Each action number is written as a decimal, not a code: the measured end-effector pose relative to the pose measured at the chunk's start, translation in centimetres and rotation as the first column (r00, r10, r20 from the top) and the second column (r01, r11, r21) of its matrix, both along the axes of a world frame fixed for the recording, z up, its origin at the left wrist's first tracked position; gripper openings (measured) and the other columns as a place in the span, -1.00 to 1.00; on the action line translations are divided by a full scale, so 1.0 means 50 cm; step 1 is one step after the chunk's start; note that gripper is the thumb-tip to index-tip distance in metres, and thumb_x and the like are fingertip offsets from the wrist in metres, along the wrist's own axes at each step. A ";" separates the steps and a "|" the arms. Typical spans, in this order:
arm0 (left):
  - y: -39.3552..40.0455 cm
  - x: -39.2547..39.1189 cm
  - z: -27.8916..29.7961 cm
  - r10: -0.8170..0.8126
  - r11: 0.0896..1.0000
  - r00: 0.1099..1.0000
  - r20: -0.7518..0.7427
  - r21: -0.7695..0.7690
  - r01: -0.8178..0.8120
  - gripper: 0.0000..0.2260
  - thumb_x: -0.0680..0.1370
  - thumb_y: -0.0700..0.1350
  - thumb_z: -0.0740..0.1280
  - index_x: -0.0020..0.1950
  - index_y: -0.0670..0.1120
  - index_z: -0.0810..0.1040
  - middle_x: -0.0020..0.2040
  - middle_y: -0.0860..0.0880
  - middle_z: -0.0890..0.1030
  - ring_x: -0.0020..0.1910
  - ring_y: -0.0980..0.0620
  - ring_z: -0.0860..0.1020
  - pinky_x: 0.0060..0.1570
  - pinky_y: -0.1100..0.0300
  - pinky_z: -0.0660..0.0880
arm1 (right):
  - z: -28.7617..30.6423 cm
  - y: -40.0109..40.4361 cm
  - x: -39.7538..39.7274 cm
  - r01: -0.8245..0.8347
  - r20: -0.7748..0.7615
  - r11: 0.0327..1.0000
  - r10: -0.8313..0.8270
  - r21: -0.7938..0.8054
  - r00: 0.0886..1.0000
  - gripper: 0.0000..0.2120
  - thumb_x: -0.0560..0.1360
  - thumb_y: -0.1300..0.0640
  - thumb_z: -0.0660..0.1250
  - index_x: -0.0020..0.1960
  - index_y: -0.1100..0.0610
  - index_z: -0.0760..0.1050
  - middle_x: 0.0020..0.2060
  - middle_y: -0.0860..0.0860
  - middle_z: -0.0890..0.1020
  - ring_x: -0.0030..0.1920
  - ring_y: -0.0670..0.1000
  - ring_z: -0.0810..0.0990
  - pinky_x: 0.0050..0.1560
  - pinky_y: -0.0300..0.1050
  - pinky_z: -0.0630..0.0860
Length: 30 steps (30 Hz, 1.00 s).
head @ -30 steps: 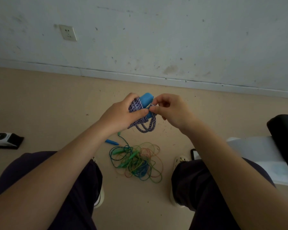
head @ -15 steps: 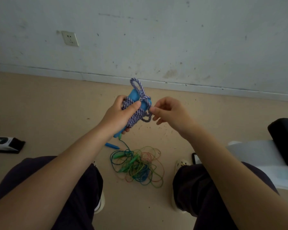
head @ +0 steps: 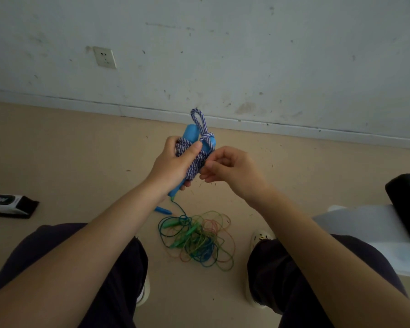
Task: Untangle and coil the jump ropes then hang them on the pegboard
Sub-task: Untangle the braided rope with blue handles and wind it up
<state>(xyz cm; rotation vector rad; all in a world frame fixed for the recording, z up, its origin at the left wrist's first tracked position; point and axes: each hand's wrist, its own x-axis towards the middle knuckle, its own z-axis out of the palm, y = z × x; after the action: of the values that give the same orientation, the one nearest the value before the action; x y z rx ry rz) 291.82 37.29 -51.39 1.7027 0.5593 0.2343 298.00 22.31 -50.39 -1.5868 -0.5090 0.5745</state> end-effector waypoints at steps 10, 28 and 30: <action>-0.003 -0.007 0.011 -0.033 0.999 0.999 0.017 -0.040 0.034 -0.76 0.58 0.22 0.33 0.11 0.12 0.42 -0.33 -0.03 0.64 -0.52 0.00 0.55 -0.54 0.18 0.48 | 0.002 -0.020 0.023 0.087 0.223 0.966 -0.031 -0.245 0.974 -0.90 0.49 0.23 0.45 -0.04 0.20 0.56 -0.29 0.05 0.60 -0.30 0.00 0.60 -0.23 0.02 0.64; 0.008 -0.011 0.002 -0.156 0.982 0.988 0.001 0.113 0.155 -0.45 0.32 0.05 0.63 0.18 0.11 0.41 -0.28 0.04 0.68 -0.53 0.13 0.55 -0.59 0.30 0.38 | 0.039 -0.037 0.027 -0.107 -0.138 0.994 0.103 -0.019 0.985 -0.82 0.61 0.42 0.11 0.05 0.31 0.48 -0.20 0.23 0.66 -0.22 0.10 0.70 -0.11 -0.09 0.67; 0.008 -0.014 0.001 -0.204 0.969 0.979 -0.023 0.135 0.205 -0.51 0.37 0.01 0.60 0.18 0.13 0.42 -0.27 0.04 0.69 -0.53 0.15 0.54 -0.59 0.32 0.37 | 0.040 -0.038 0.040 0.013 -0.093 1.000 -0.015 -0.022 0.996 -0.91 0.62 0.33 0.17 0.03 0.27 0.46 -0.31 0.13 0.64 -0.36 0.10 0.66 -0.32 -0.08 0.63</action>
<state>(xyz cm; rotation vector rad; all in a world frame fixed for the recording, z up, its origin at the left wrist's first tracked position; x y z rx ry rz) 291.11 37.70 -51.34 1.8809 0.3771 0.1190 299.99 20.40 -48.39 -1.5747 -0.4227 0.6426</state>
